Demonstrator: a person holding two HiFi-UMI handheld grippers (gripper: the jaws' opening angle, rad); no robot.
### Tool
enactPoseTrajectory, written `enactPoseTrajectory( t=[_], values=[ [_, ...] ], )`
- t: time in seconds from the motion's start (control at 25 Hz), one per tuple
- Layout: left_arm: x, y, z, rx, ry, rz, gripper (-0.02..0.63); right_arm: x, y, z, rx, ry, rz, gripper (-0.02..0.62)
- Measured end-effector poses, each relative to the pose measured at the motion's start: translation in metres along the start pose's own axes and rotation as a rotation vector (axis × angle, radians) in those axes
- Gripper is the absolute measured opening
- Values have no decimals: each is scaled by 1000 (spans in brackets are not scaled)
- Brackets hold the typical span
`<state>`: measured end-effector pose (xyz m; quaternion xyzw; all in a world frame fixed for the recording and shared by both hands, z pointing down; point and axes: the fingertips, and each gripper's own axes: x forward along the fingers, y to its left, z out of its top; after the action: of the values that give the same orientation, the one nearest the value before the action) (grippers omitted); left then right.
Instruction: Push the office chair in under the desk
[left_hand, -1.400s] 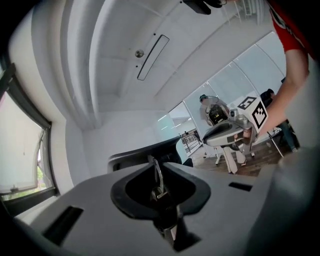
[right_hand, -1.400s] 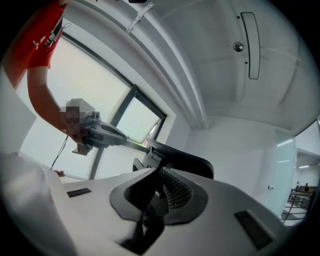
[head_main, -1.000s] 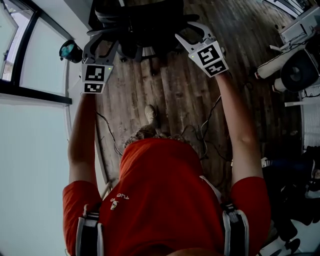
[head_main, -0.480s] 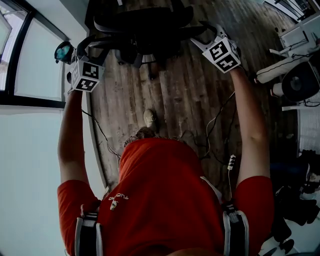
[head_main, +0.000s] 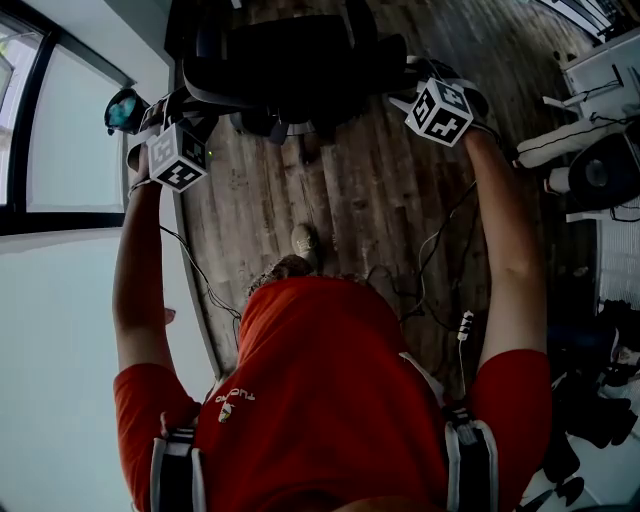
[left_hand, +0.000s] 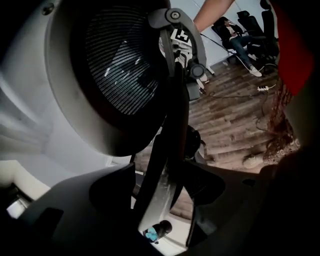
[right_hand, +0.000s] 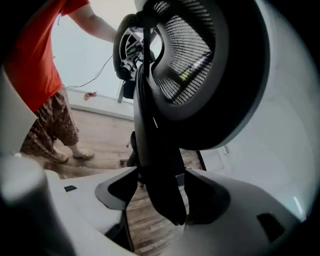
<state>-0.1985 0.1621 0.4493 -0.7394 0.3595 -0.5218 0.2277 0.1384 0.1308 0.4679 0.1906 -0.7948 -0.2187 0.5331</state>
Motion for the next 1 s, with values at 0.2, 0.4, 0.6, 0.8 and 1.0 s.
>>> enactPoseTrajectory(
  t=[0.2,0.4,0.6,0.8,1.0],
  values=[
    [20,-5,1,75,14,-55,274,24,1,-7,-58,49,55,281],
    [30,-2,4,113,4,-33,189,36,-4,-6,-107,31,35,235],
    [33,3,5,148,-1,-28,163,36,-10,-3,-153,-11,12,164],
    [48,14,2,176,-8,-20,150,48,-22,-10,-152,3,-3,160],
    [80,36,0,181,-1,-34,144,70,-51,-18,-124,30,-6,160]
  ],
)
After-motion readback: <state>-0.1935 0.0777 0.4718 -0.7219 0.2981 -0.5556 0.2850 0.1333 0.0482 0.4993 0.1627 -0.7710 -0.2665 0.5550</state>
